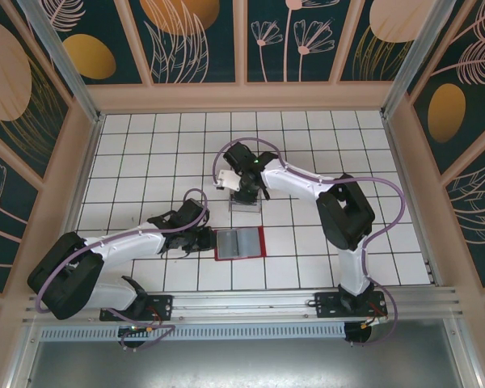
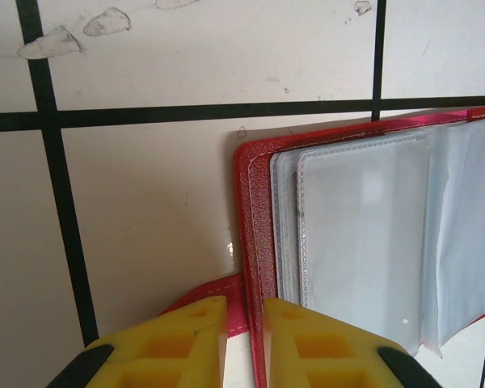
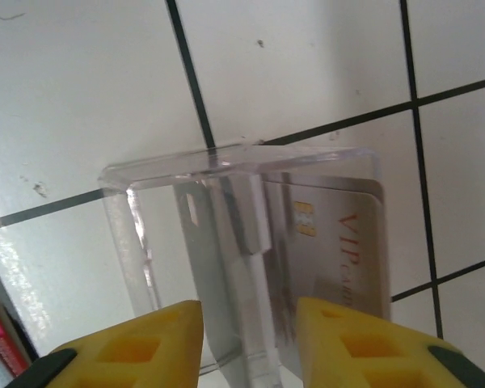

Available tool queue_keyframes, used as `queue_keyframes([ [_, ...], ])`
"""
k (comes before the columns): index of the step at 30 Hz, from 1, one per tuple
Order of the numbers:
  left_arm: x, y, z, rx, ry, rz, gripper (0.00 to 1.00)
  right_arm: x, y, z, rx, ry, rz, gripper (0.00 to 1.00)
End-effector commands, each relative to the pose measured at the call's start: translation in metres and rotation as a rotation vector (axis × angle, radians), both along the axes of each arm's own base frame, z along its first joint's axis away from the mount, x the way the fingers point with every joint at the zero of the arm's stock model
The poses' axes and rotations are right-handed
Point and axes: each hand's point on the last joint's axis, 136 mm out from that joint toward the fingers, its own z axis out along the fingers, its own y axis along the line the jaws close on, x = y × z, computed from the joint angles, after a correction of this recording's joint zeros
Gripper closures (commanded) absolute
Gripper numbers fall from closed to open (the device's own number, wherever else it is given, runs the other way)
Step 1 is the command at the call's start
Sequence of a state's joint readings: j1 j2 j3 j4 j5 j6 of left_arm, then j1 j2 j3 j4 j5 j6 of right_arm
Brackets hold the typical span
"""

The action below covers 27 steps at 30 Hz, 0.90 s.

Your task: Take the credit cards out of the card holder

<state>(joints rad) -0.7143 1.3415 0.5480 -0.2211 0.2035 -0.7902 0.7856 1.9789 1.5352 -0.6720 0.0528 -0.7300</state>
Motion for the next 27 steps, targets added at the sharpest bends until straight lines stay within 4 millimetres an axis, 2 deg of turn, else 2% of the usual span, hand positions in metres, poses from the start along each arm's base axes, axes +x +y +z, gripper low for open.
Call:
queue_keyframes([
  [1, -0.001, 0.0, 0.002, 0.003, 0.002, 0.001, 0.79, 0.012, -0.003, 0.018, 0.013, -0.067, -0.02, 0.65],
  [6, -0.002, 0.001, 0.002, 0.004, 0.002, 0.001, 0.79, 0.02, -0.006, 0.022, 0.008, -0.099, -0.04, 0.62],
  [14, -0.001, 0.002, 0.003, 0.007, -0.002, 0.005, 0.79, 0.033, -0.008, 0.043, 0.038, -0.184, -0.092, 0.6],
  [21, 0.005, 0.003, 0.009, 0.013, -0.038, 0.02, 0.79, 0.019, 0.002, 0.072, 0.217, -0.129, -0.199, 0.58],
  [27, 0.019, 0.008, 0.015, -0.001, -0.073, 0.056, 0.78, 0.002, 0.01, 0.09, 0.43, -0.02, -0.438, 0.58],
])
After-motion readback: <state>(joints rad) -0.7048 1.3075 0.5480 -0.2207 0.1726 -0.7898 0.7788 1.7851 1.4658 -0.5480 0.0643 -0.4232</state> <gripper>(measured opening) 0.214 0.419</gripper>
